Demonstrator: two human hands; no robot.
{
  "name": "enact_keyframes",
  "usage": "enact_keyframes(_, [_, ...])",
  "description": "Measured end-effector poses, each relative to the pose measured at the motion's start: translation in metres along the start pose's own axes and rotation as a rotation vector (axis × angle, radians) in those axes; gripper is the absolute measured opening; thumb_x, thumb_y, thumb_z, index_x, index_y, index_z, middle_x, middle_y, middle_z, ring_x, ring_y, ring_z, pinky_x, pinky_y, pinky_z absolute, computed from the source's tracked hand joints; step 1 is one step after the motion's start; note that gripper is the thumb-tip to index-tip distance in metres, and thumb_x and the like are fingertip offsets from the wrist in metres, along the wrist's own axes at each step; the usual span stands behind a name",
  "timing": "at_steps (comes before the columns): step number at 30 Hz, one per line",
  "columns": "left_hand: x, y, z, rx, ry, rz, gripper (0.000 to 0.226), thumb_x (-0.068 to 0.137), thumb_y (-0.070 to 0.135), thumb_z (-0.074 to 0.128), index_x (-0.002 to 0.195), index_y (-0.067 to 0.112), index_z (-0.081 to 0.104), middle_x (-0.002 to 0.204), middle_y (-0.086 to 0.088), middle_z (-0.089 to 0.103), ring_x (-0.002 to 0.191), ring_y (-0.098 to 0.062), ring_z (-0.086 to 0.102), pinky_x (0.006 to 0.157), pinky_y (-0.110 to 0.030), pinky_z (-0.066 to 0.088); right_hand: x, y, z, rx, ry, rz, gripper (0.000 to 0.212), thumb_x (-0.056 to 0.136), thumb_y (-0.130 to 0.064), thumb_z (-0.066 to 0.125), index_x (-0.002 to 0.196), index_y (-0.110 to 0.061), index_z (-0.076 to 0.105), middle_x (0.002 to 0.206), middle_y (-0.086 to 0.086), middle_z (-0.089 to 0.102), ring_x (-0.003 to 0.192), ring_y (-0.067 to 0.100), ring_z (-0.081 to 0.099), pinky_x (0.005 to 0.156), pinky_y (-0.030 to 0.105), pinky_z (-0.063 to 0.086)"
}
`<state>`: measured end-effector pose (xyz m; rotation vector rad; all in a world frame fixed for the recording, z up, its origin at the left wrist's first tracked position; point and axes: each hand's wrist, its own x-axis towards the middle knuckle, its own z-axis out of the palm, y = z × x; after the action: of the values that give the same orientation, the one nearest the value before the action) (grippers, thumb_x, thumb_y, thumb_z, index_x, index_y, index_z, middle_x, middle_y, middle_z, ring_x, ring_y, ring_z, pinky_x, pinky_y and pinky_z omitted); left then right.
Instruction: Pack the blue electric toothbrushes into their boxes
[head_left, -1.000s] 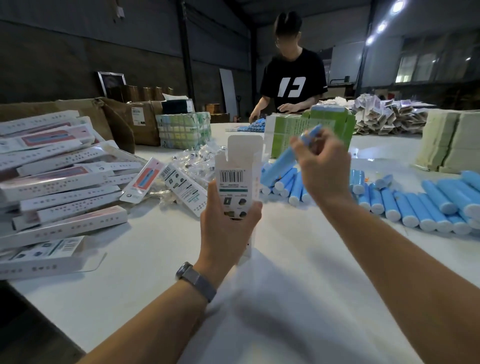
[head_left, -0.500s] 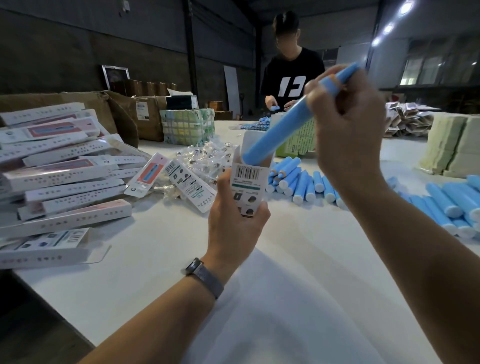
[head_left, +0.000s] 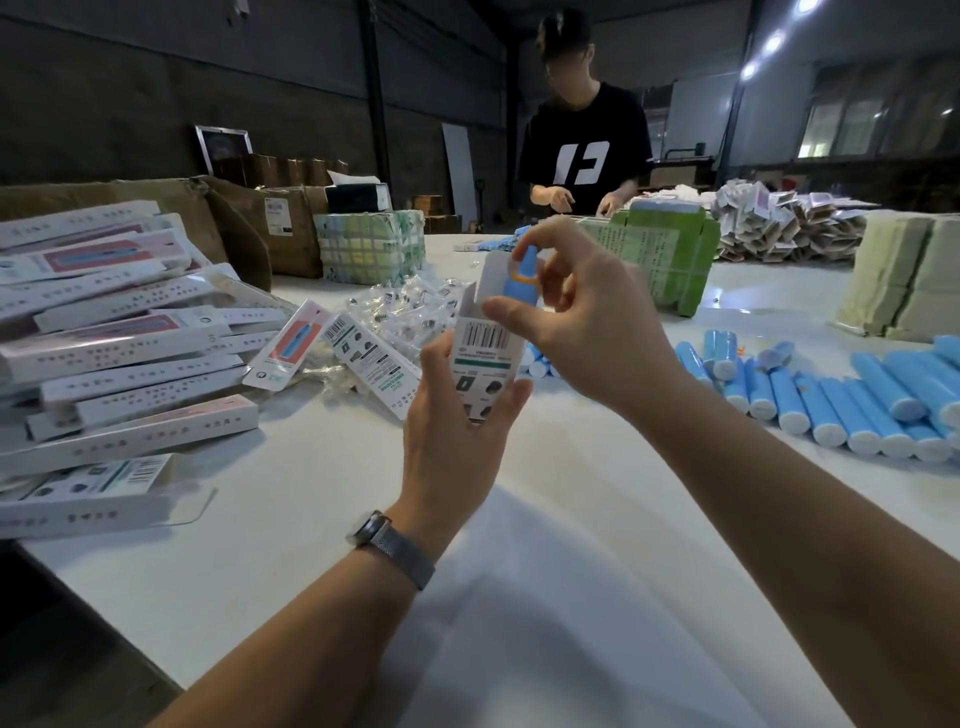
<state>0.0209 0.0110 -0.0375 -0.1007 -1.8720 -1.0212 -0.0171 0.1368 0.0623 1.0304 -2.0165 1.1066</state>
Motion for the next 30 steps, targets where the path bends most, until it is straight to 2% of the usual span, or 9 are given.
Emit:
enact_keyframes(6, [0.004,-0.001,-0.003,0.011,0.056,-0.046,0.05,0.091,0.028,0.072,0.109,0.045,0.028,0.097,0.04,0.056,0.088,0.015,0.059,0.071,-0.021,0.056,-0.01,0.008,0.009,-0.173,-0.06,-0.135,0.029,0.098,-0.042,0.055,0.11,-0.024,0.075,0.09,-0.001,0.059,0.078,0.018,0.057,0.064,0.036,0.046])
enact_keyframes(9, [0.009,-0.003,-0.007,-0.008,0.11,-0.066,0.051,0.091,0.025,0.073,0.111,0.04,0.03,0.097,0.035,0.054,0.089,0.019,0.057,0.07,-0.015,0.054,-0.01,0.015,0.014,-0.061,-0.011,-0.149,0.028,0.097,-0.035,0.056,0.117,-0.021,0.07,0.088,-0.008,0.054,0.071,0.001,0.05,0.064,0.028,0.044])
enact_keyframes(13, [0.019,-0.014,-0.018,-0.095,0.238,-0.178,0.047,0.09,0.018,0.073,0.113,0.027,0.033,0.105,0.028,0.048,0.089,0.029,0.051,0.065,0.002,0.044,0.0,0.042,0.024,0.142,0.169,0.103,0.02,0.093,-0.025,0.054,0.108,-0.02,0.067,0.073,-0.011,0.057,0.06,-0.004,0.05,0.056,0.008,0.037])
enact_keyframes(16, [0.023,-0.019,-0.023,-0.09,0.343,-0.206,0.049,0.092,0.015,0.071,0.116,0.03,0.03,0.111,0.015,0.052,0.094,0.012,0.058,0.068,0.002,0.044,0.003,0.076,0.055,0.048,-0.076,0.321,0.02,0.095,-0.022,0.056,0.113,-0.023,0.065,0.08,-0.005,0.061,0.072,0.006,0.056,0.067,0.024,0.044])
enact_keyframes(18, [0.024,-0.021,-0.024,-0.078,0.384,-0.198,0.047,0.096,0.013,0.064,0.118,0.031,0.026,0.121,0.01,0.047,0.106,-0.004,0.054,0.07,0.002,0.044,0.002,0.095,0.081,-0.08,-0.294,0.418,0.03,0.095,-0.026,0.054,0.124,-0.028,0.061,0.097,-0.004,0.065,0.094,0.02,0.06,0.086,0.034,0.047])
enact_keyframes(21, [0.025,-0.025,-0.024,-0.056,0.391,-0.179,0.044,0.1,0.01,0.058,0.119,0.031,0.025,0.116,0.025,0.042,0.105,0.005,0.049,0.069,0.003,0.042,0.011,0.109,0.12,-0.229,-0.474,0.402,0.045,0.094,-0.029,0.052,0.139,-0.03,0.052,0.133,0.003,0.061,0.125,0.029,0.052,0.105,0.042,0.042])
enact_keyframes(23, [0.025,-0.027,-0.024,-0.04,0.379,-0.183,0.042,0.101,0.01,0.056,0.119,0.032,0.025,0.114,0.029,0.04,0.104,0.008,0.048,0.072,-0.001,0.046,0.022,0.113,0.144,-0.327,-0.548,0.329,0.048,0.096,-0.03,0.049,0.143,-0.03,0.047,0.144,0.005,0.052,0.133,0.031,0.043,0.11,0.044,0.038])
enact_keyframes(27, [0.023,-0.03,-0.023,-0.03,0.361,-0.196,0.042,0.101,0.011,0.055,0.115,0.036,0.024,0.128,0.005,0.046,0.121,-0.016,0.052,0.088,-0.02,0.055,0.041,0.121,0.185,-0.602,-0.742,0.234,0.043,0.095,-0.026,0.04,0.137,-0.021,0.051,0.142,0.009,0.051,0.132,0.034,0.039,0.11,0.044,0.033])
enact_keyframes(30, [0.022,-0.032,-0.021,-0.016,0.336,-0.179,0.045,0.101,0.013,0.055,0.11,0.045,0.023,0.129,0.007,0.045,0.121,-0.014,0.051,0.086,-0.016,0.054,0.045,0.127,0.197,-0.695,-0.758,0.299,0.037,0.092,-0.022,0.042,0.125,-0.02,0.059,0.132,0.008,0.059,0.127,0.035,0.042,0.103,0.046,0.033])
